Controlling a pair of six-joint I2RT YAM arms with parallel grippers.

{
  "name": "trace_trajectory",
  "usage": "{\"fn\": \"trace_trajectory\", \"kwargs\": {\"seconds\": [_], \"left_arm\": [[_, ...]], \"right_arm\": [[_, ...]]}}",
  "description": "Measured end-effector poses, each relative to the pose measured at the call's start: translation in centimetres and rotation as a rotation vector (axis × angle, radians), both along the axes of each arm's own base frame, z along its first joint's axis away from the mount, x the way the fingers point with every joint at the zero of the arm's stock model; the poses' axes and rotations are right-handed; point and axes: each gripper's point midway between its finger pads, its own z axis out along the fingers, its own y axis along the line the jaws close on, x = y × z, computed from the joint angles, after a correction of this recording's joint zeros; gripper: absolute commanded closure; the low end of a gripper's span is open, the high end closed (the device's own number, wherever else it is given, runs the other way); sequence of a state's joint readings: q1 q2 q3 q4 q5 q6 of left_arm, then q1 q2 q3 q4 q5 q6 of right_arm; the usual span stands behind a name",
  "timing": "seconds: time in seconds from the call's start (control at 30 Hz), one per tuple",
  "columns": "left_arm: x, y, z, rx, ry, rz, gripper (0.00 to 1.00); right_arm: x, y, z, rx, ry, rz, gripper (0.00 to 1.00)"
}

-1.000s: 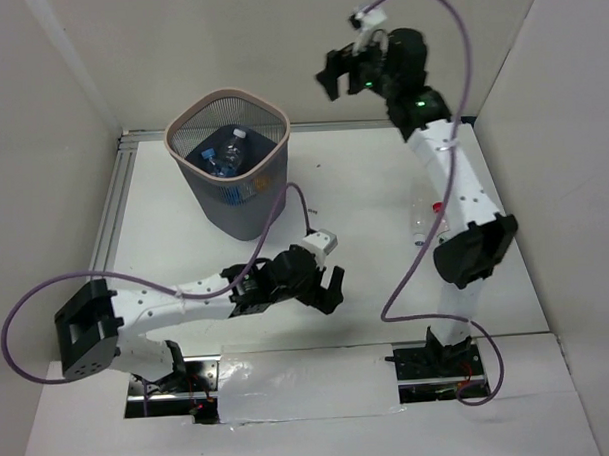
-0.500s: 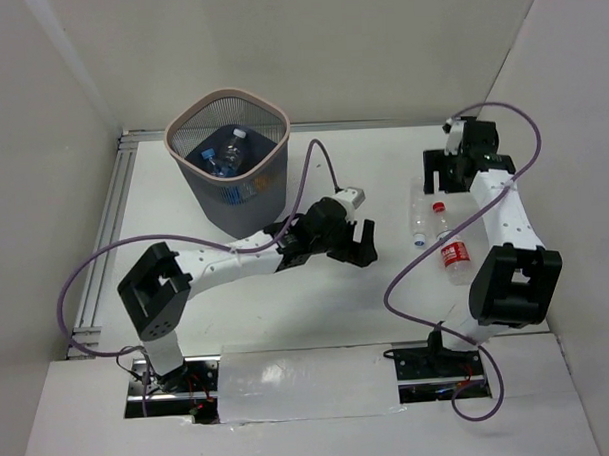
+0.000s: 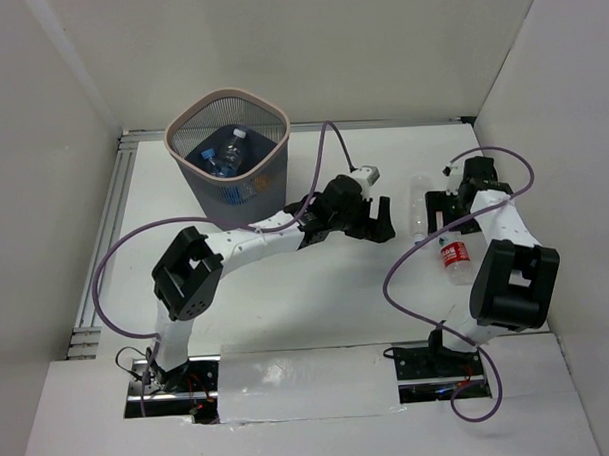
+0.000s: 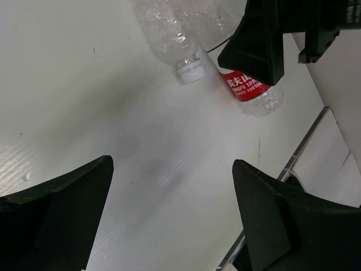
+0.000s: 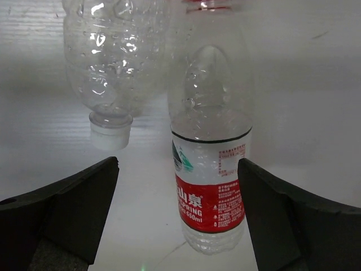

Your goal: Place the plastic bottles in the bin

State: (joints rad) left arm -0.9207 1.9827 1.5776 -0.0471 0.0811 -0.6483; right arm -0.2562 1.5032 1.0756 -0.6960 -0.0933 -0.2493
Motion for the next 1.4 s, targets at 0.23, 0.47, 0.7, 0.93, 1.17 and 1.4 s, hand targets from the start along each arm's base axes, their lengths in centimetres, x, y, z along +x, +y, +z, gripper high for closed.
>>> {"fn": "trace_trajectory", "kwargs": {"seconds": [0.23,0.47,0.7,0.93,1.17,1.4], "left_arm": [[-0.4,1.4,-2.0,0.033,0.029,0.009,0.00],[-1.1,3.0,-4.5,0.089,0.052,0.007,0.00],[-1.7,4.7,-4.2,0.110,0.030,0.009,0.00],[-4.2,7.7,-3.9,0.128,-0.016,-0.027,0.00],[-9.9,7.6,-6.2,0.180,-0.024,-0.179,0.00],[-13.7,8.4,-6.6,0.201,-0.039,-0.249,0.00]], "right_arm": [[-0.8,-0.1,-3.8,-0.003,0.070,0.007,0.21],[-0.9,-0.5,-5.1,-0.023,0.079,0.027,0.48],[-1.0,-0.8,-4.2,-0.046,0.067,0.057,0.73],[4.7,-0.4,7.0,-0.090,-0.241,0.163,0.73],[11.2,14.3,23.8,0.008,-0.819,0.589,0.74],[14.4,30.1,34.3,0.173,-1.153,0.803,0.75]]}}
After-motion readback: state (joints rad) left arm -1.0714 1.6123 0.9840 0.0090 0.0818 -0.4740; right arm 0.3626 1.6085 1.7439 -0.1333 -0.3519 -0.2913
